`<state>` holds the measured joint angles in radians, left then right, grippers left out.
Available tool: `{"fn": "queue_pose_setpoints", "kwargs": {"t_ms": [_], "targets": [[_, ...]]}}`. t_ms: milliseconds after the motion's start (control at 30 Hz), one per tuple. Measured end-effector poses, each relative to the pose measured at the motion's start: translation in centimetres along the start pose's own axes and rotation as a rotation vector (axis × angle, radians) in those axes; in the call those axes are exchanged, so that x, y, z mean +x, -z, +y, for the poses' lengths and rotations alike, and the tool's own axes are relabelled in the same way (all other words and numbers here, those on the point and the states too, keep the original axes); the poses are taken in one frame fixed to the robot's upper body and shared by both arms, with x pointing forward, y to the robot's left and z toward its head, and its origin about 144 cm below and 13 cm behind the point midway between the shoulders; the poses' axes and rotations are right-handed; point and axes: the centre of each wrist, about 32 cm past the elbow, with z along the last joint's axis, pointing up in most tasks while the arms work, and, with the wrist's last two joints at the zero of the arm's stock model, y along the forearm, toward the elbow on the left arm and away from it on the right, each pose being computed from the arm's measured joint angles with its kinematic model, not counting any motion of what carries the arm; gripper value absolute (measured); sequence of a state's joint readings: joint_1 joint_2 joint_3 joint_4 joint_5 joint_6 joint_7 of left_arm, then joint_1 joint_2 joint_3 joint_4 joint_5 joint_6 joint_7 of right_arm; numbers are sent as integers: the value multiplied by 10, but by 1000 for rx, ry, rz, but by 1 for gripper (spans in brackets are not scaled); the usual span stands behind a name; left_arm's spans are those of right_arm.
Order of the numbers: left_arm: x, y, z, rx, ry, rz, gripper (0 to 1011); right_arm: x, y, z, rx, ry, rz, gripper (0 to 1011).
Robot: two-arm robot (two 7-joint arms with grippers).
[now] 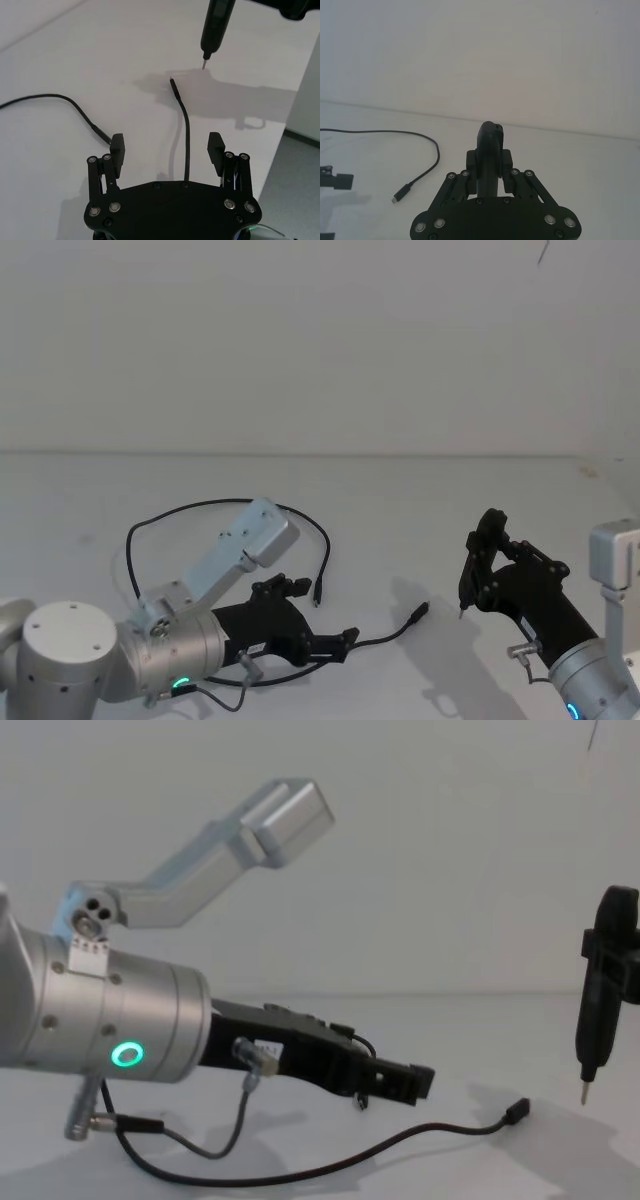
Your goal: Pick up the data cable with the one hand.
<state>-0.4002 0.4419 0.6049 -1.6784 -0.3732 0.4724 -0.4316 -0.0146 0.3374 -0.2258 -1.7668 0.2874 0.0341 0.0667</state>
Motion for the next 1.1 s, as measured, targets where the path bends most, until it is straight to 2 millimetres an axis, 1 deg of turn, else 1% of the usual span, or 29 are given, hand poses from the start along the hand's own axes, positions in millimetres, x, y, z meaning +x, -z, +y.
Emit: {"fn": "queue_pose_setpoints", "kwargs": {"t_ms": [500,1067,1100], "targets": [[1,3,-23,66,38,14,1001,0,0,0,0,0,0,279],[-1,2,-40,103,60,20,1001,0,0,0,0,0,0,279],[-2,1,-41,104,61,20,979,0,0,0,0,0,0,279]]}}
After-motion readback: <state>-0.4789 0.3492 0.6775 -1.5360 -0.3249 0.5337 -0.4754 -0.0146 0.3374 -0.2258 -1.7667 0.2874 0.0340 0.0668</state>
